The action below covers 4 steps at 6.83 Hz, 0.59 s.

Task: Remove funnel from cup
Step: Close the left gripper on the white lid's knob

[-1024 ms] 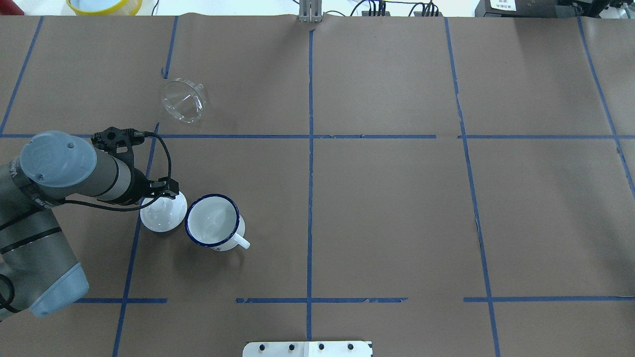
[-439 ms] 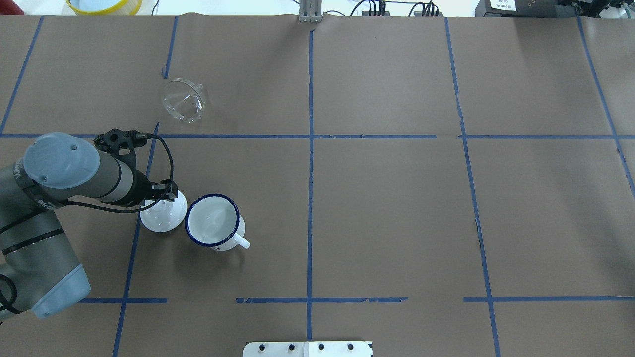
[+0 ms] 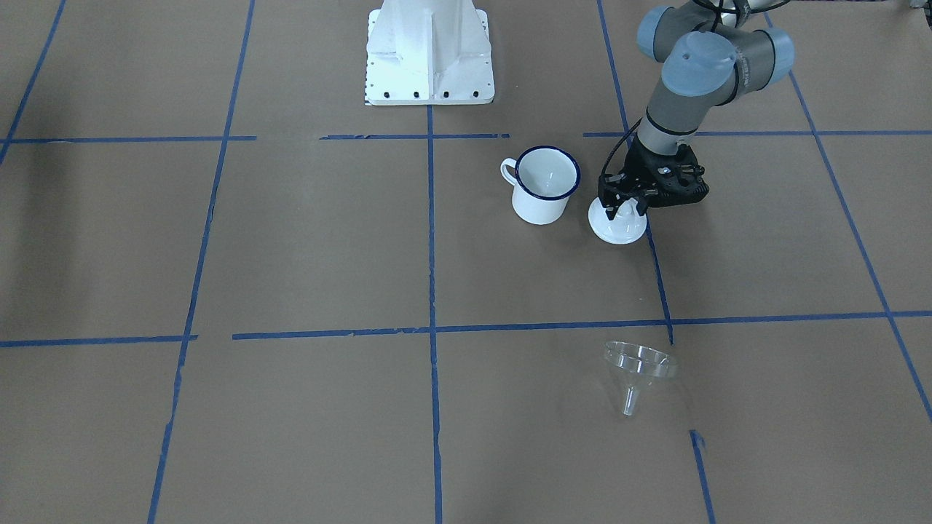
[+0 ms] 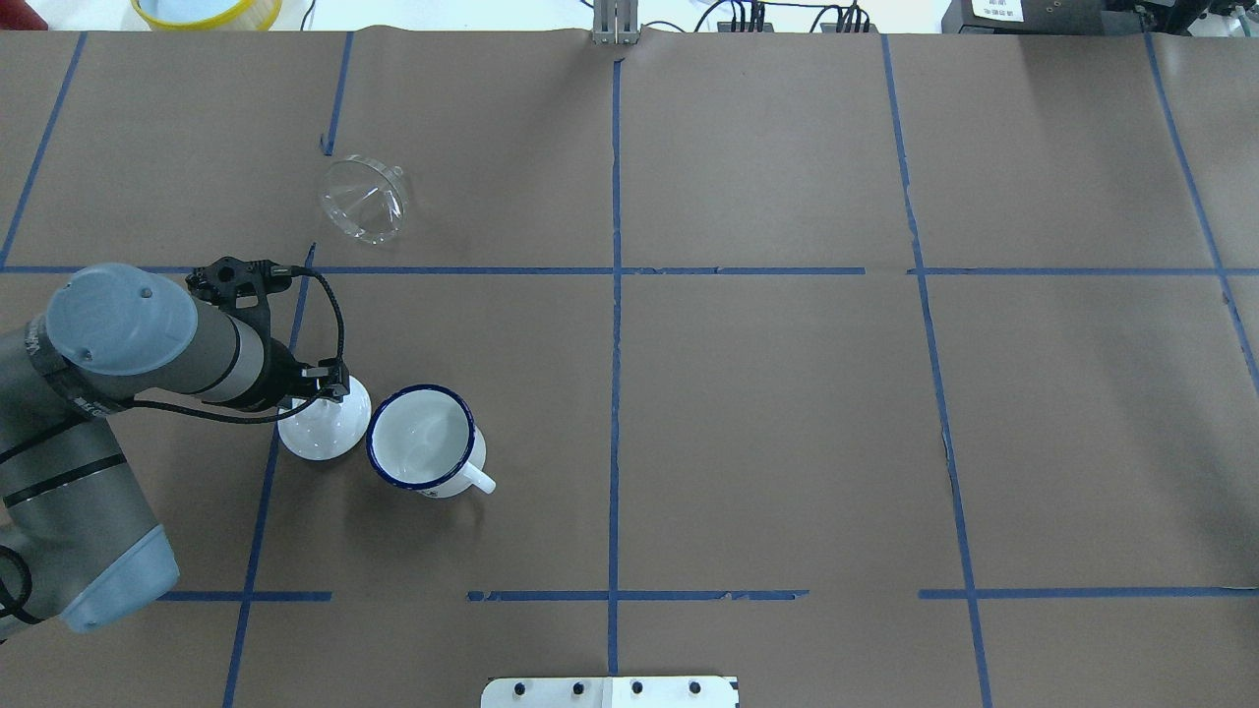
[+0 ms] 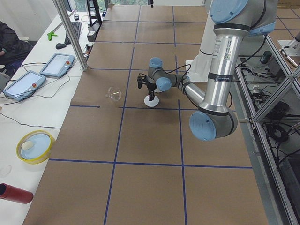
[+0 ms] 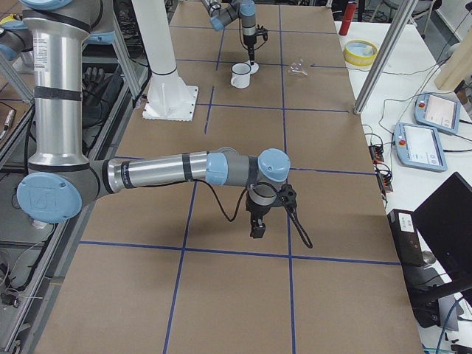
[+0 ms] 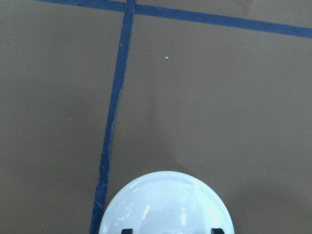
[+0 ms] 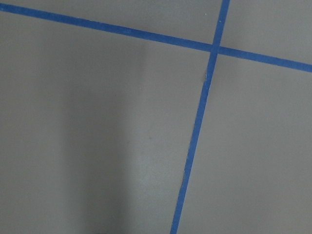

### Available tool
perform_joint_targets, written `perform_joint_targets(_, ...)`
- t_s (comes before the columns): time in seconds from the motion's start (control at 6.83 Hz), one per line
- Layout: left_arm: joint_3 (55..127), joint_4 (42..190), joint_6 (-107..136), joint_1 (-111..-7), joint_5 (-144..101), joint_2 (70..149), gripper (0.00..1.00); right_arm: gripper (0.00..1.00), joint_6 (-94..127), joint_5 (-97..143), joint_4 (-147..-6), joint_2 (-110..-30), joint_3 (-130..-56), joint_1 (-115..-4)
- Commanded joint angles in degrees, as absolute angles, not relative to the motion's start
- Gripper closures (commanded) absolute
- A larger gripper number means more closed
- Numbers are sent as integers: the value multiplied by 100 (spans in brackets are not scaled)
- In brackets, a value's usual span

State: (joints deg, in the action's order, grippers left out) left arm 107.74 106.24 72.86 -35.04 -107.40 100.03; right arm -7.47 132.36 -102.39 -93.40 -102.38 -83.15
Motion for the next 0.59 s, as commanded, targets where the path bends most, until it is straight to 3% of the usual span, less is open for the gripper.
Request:
perform_joint_targets(0.0, 10758, 10617, 7286, -3472, -10740, 10002, 38, 0, -747, 13236, -10239, -9343, -10230, -8314)
perform_joint_targets(0.29, 10767, 10617, 7286, -3446, -10740, 10002, 41, 0, -747, 13236, -10239, -9334, -10230, -8314)
perform_joint_targets(0.44, 10801, 10608, 7286, -3437, -10740, 10002, 58, 0, -747, 13236, -10239, -9343, -10230, -8314)
